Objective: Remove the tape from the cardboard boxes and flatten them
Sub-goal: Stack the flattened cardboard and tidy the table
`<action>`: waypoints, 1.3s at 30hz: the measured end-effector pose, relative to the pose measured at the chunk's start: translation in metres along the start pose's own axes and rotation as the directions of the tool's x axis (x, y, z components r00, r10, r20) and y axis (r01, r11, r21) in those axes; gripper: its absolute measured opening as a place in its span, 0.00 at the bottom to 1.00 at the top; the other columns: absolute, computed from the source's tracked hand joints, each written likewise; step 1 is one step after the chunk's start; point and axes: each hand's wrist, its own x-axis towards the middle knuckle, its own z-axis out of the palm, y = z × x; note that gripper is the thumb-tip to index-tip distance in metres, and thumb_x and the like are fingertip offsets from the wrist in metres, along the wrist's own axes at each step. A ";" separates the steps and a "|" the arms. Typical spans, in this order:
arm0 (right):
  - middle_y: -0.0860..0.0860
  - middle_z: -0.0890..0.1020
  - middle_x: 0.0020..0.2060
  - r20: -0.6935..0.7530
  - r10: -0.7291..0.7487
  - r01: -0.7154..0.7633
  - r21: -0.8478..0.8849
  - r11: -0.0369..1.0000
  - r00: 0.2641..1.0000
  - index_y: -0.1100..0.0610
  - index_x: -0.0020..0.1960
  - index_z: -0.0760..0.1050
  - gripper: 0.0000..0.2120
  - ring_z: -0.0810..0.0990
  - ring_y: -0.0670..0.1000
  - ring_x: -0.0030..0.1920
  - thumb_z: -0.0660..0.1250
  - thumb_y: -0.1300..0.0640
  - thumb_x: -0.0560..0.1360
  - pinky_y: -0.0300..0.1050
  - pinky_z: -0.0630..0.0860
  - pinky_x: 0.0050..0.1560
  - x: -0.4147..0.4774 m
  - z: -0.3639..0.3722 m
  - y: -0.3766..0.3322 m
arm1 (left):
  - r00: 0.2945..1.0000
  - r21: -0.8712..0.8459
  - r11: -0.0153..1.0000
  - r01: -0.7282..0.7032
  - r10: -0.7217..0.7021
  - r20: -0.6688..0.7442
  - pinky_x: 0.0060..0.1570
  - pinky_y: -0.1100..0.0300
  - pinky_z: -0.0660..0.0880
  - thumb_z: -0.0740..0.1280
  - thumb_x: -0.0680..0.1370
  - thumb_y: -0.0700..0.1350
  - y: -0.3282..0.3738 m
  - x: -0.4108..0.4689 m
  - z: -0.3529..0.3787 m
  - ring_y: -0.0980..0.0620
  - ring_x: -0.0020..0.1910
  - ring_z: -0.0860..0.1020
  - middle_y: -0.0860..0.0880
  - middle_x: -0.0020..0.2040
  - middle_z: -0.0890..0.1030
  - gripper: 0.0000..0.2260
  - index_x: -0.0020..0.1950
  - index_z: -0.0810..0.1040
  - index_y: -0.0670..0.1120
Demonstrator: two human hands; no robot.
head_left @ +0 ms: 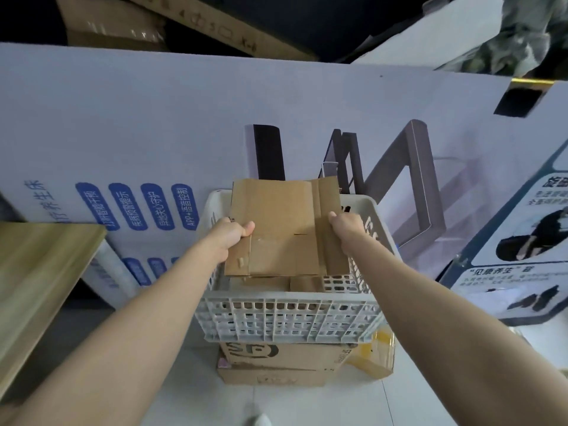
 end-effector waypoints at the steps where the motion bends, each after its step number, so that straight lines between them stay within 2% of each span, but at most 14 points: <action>1: 0.49 0.70 0.34 0.015 0.005 -0.005 0.018 1.000 1.000 0.66 0.64 0.71 0.18 0.71 0.50 0.45 0.60 0.56 0.79 0.38 0.67 0.33 0.007 0.004 0.001 | 1.000 0.017 1.000 0.013 -0.013 0.013 0.62 0.43 0.71 0.71 0.75 0.46 -0.002 0.007 0.002 0.41 0.59 0.75 0.42 0.60 0.77 0.20 0.63 0.69 0.41; 8: 0.52 0.72 0.40 0.053 0.063 -0.066 0.064 0.996 0.997 0.65 0.65 0.70 0.19 0.70 0.51 0.45 0.58 0.54 0.80 0.43 0.67 0.43 0.048 0.023 0.013 | 0.992 0.092 0.989 0.118 -0.121 0.025 0.62 0.43 0.71 0.69 0.76 0.48 -0.007 0.042 0.015 0.42 0.58 0.76 0.42 0.59 0.78 0.19 0.62 0.71 0.41; 10: 0.54 0.71 0.39 0.050 0.135 -0.137 0.059 0.989 0.990 0.65 0.61 0.70 0.19 0.70 0.53 0.41 0.57 0.52 0.80 0.43 0.67 0.41 0.057 0.028 0.018 | 0.984 0.093 0.980 0.177 -0.179 0.016 0.63 0.43 0.69 0.68 0.76 0.49 -0.012 0.048 0.015 0.41 0.60 0.74 0.43 0.62 0.76 0.22 0.66 0.69 0.41; 12: 0.55 0.72 0.42 0.070 0.194 -0.198 0.057 0.979 0.979 0.63 0.56 0.70 0.16 0.71 0.53 0.42 0.57 0.50 0.79 0.45 0.67 0.44 0.065 0.034 0.023 | 0.972 0.056 0.971 0.234 -0.235 0.020 0.64 0.43 0.68 0.69 0.76 0.49 -0.020 0.053 0.017 0.42 0.62 0.73 0.43 0.63 0.75 0.25 0.69 0.68 0.41; 15: 0.55 0.76 0.43 0.156 0.233 -0.247 0.076 0.966 0.960 0.61 0.48 0.71 0.17 0.75 0.55 0.44 0.57 0.47 0.80 0.51 0.74 0.49 0.078 0.045 0.028 | 0.959 -0.070 0.957 0.282 -0.280 0.037 0.63 0.42 0.71 0.71 0.74 0.47 -0.029 0.060 0.025 0.42 0.60 0.75 0.42 0.61 0.77 0.24 0.67 0.70 0.41; 18: 0.56 0.78 0.43 0.237 0.227 -0.254 0.088 0.963 0.945 0.59 0.43 0.72 0.16 0.77 0.56 0.43 0.57 0.47 0.80 0.50 0.76 0.47 0.088 0.052 0.027 | 0.957 -0.123 0.956 0.267 -0.278 -0.081 0.60 0.42 0.73 0.73 0.73 0.46 -0.035 0.065 0.034 0.41 0.58 0.77 0.41 0.61 0.77 0.27 0.67 0.67 0.41; 21: 0.58 0.80 0.51 0.332 0.212 -0.244 0.055 0.968 0.919 0.61 0.52 0.76 0.19 0.79 0.58 0.49 0.58 0.45 0.79 0.51 0.77 0.53 0.102 0.049 0.024 | 0.931 -0.189 0.944 0.272 -0.307 -0.195 0.58 0.41 0.74 0.73 0.72 0.45 -0.037 0.070 0.039 0.41 0.57 0.76 0.41 0.59 0.76 0.28 0.67 0.63 0.42; 24: 0.57 0.79 0.56 0.469 0.240 -0.266 -0.012 0.964 0.850 0.63 0.61 0.73 0.29 0.78 0.59 0.56 0.64 0.39 0.74 0.56 0.76 0.58 0.112 0.043 0.020 | 0.914 -0.253 0.915 0.314 -0.363 -0.181 0.62 0.43 0.71 0.70 0.75 0.45 -0.039 0.077 0.043 0.41 0.60 0.75 0.42 0.61 0.77 0.23 0.66 0.68 0.39; 27: 0.55 0.80 0.51 0.556 0.342 -0.325 -0.133 0.936 0.757 0.61 0.57 0.73 0.25 0.80 0.56 0.50 0.76 0.47 0.67 0.52 0.80 0.50 0.115 0.036 0.022 | 0.894 -0.316 0.892 0.323 -0.397 -0.207 0.64 0.45 0.69 0.68 0.77 0.45 -0.043 0.079 0.047 0.42 0.61 0.74 0.41 0.63 0.75 0.20 0.66 0.70 0.38; 29: 0.55 0.79 0.50 0.581 0.376 -0.369 -0.136 0.920 0.722 0.59 0.55 0.73 0.20 0.80 0.54 0.50 0.77 0.57 0.67 0.50 0.79 0.51 0.117 0.037 0.027 | 0.876 -0.340 0.875 0.345 -0.431 -0.218 0.63 0.44 0.71 0.68 0.77 0.46 -0.048 0.075 0.051 0.41 0.61 0.75 0.40 0.63 0.75 0.20 0.65 0.69 0.38; 31: 0.54 0.79 0.52 0.596 0.355 -0.386 -0.081 0.919 0.720 0.57 0.52 0.75 0.15 0.78 0.54 0.51 0.75 0.63 0.69 0.51 0.78 0.52 0.122 0.041 0.034 | 0.849 -0.412 0.818 0.402 -0.501 -0.167 0.61 0.42 0.72 0.68 0.77 0.45 -0.055 0.066 0.054 0.41 0.57 0.77 0.39 0.58 0.77 0.17 0.62 0.70 0.39; 34: 0.52 0.79 0.50 0.595 0.323 -0.334 -0.096 0.938 0.736 0.52 0.57 0.77 0.19 0.78 0.54 0.50 0.74 0.66 0.69 0.49 0.79 0.44 0.128 0.044 0.042 | 0.790 -0.431 0.718 0.547 -0.612 -0.017 0.53 0.40 0.73 0.70 0.75 0.42 -0.066 0.056 0.054 0.41 0.45 0.78 0.39 0.47 0.79 0.14 0.56 0.71 0.38; 36: 0.54 0.80 0.49 0.596 0.346 -0.313 -0.162 0.936 0.725 0.53 0.56 0.78 0.19 0.79 0.54 0.49 0.74 0.66 0.68 0.50 0.80 0.45 0.133 0.042 0.042 | 0.765 -0.377 0.704 0.602 -0.644 0.021 0.57 0.38 0.71 0.73 0.73 0.42 -0.073 0.055 0.047 0.37 0.55 0.76 0.38 0.58 0.77 0.21 0.61 0.70 0.37; 39: 0.55 0.81 0.47 0.595 0.389 -0.268 -0.286 0.920 0.703 0.59 0.52 0.76 0.13 0.81 0.53 0.44 0.73 0.66 0.70 0.47 0.80 0.38 0.140 0.042 0.037 | 0.834 -0.079 0.848 0.525 -0.530 -0.151 0.68 0.45 0.63 0.75 0.71 0.48 -0.083 0.067 0.025 0.41 0.69 0.66 0.41 0.72 0.67 0.35 0.72 0.64 0.39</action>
